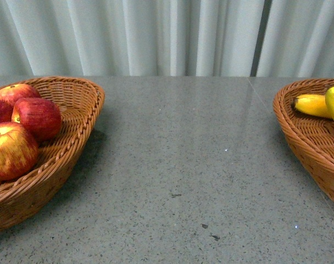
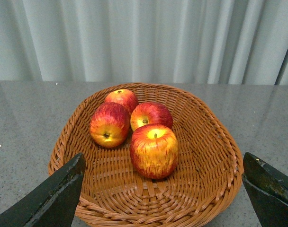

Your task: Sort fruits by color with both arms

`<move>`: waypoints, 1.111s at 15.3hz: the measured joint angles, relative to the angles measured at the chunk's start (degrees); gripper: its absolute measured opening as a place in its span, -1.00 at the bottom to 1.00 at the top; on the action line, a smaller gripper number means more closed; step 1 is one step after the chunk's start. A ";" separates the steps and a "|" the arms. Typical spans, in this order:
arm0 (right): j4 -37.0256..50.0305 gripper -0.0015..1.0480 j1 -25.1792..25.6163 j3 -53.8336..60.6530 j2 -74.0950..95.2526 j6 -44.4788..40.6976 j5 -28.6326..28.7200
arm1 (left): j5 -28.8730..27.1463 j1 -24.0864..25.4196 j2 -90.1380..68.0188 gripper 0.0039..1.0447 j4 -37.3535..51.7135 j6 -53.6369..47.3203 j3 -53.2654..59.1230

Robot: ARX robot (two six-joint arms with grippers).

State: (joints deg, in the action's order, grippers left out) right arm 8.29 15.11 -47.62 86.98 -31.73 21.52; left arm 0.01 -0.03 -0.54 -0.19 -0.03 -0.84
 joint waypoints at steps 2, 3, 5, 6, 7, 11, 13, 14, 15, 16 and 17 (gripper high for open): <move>0.70 0.22 -0.39 1.53 -0.94 -0.98 0.44 | -0.02 0.00 0.00 0.88 0.00 0.00 0.00; 1.07 0.46 -0.92 1.55 -2.14 -0.90 0.68 | 0.00 0.00 0.00 0.88 0.00 0.00 0.00; 1.90 0.91 -2.34 1.55 -5.84 1.92 2.12 | -0.02 0.00 0.00 0.88 -0.02 0.00 0.00; 4.09 0.87 -4.96 1.42 -12.90 8.87 7.02 | -0.02 0.00 0.00 0.88 0.00 0.00 0.00; 4.83 0.87 -5.49 1.44 -17.92 13.27 9.14 | -0.02 0.00 0.00 0.88 0.00 0.00 0.00; 3.61 0.46 -10.49 11.56 -37.57 26.69 -8.02 | 0.00 0.00 0.00 0.88 0.00 0.00 0.00; -2.19 0.04 -10.05 21.24 -50.23 29.70 -15.72 | -0.09 0.00 0.00 0.88 -0.02 0.00 0.00; -5.01 -0.21 -8.98 25.35 -57.86 30.49 -15.63 | -0.02 0.00 0.00 0.88 0.00 0.00 0.00; -6.16 -0.35 -8.33 27.61 -62.03 30.71 -15.19 | -0.02 0.00 0.00 0.88 0.00 0.00 0.00; -6.27 -0.49 -8.74 29.88 -65.90 30.80 -15.63 | -0.02 0.00 0.00 0.88 -0.02 0.00 0.00; -5.84 -0.66 -12.26 31.76 -68.87 30.95 -19.74 | -0.11 0.00 0.00 0.88 0.00 0.00 0.00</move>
State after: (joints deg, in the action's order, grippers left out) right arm 2.46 2.85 -15.86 18.11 -0.78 1.78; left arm -0.10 -0.03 -0.54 -0.19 -0.03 -0.84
